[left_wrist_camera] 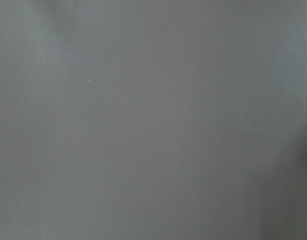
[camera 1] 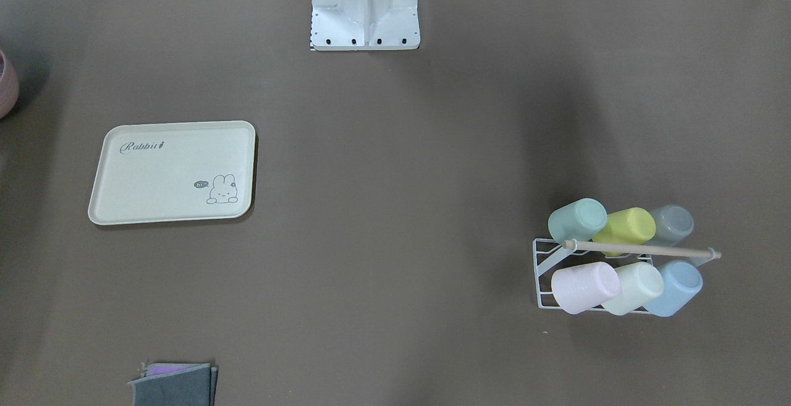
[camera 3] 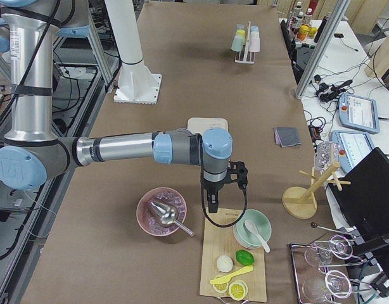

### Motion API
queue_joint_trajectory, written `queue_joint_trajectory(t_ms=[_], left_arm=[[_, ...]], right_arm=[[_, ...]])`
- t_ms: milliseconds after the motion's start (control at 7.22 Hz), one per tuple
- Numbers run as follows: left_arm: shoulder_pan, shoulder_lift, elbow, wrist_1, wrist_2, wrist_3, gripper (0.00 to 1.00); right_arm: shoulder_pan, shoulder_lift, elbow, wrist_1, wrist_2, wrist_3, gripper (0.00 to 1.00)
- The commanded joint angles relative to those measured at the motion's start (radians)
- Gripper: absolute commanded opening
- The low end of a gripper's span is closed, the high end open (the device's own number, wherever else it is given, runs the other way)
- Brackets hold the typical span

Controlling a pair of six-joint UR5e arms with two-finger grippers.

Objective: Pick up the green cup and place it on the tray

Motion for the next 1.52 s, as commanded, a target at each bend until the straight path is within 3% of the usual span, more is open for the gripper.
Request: queue_joint_trajectory(t_ms=[0,139,416,693,831,970,1108,1247,1386], left_arm=[[0.047,-0.106,-0.183,0.362,0.01,-0.005,0.98],[0.115,-0.105,-0.282,0.41,0.033,-0.079,0.98],[0.244,-0.115,-0.411,0.36,0.035,-0.233,0.98],[0.397,-0.103,-0.526,0.344,0.029,-0.321,0.98],[0.501,-0.161,-0.538,0.351,0.058,-0.437,0.98],[0.601,-0.19,-0.553,0.34,0.135,-0.414,0.98],[0.749,-0.201,-0.581,0.319,0.306,-0.277,0.98],[0.886,-0.195,-0.595,0.341,0.607,-0.042,0.98],[0.914,-0.191,-0.598,0.367,0.7,0.132,0.98]], right_arm=[[-0.001,0.004,0.0,0.001,0.034,-0.002,1.0],[-0.001,0.0,0.0,0.01,0.049,-0.015,1.0],[0.006,-0.011,0.013,0.065,0.109,0.016,1.0],[0.005,-0.002,0.015,0.068,0.17,0.139,1.0],[-0.026,0.003,0.019,0.068,0.196,0.158,1.0],[-0.064,0.033,0.019,0.068,0.203,0.253,1.0],[-0.125,0.093,0.024,0.07,0.203,0.388,1.0],[-0.18,0.13,0.018,0.094,0.201,0.468,1.0],[-0.232,0.132,-0.037,0.261,0.192,0.588,1.0]])
